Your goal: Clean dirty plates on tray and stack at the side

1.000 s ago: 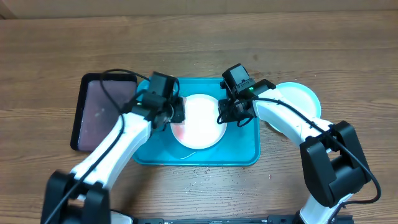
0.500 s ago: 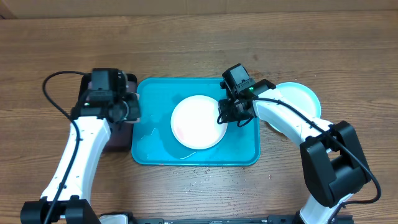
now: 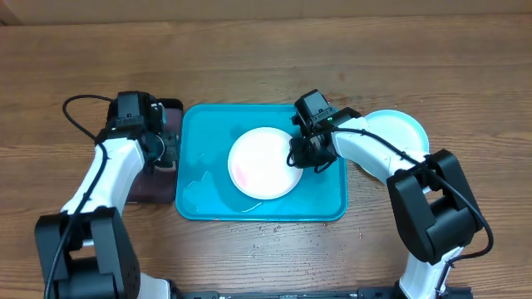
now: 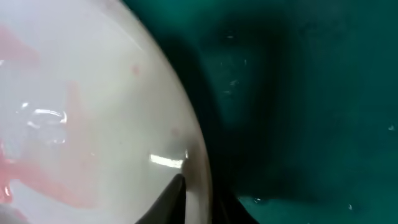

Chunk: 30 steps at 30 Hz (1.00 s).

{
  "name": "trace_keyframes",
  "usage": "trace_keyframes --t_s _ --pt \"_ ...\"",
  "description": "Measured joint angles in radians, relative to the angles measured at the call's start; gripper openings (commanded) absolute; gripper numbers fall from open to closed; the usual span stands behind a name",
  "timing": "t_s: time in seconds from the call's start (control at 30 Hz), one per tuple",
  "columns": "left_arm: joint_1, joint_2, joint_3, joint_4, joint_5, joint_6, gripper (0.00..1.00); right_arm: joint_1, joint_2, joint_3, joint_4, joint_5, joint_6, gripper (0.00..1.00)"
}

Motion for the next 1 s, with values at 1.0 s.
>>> trace_keyframes --t_s 1.0 --pt "0.006 0.097 0.0 0.025 -0.063 0.005 0.61 0.16 -0.206 0.123 -0.069 0.763 -0.028 0.04"
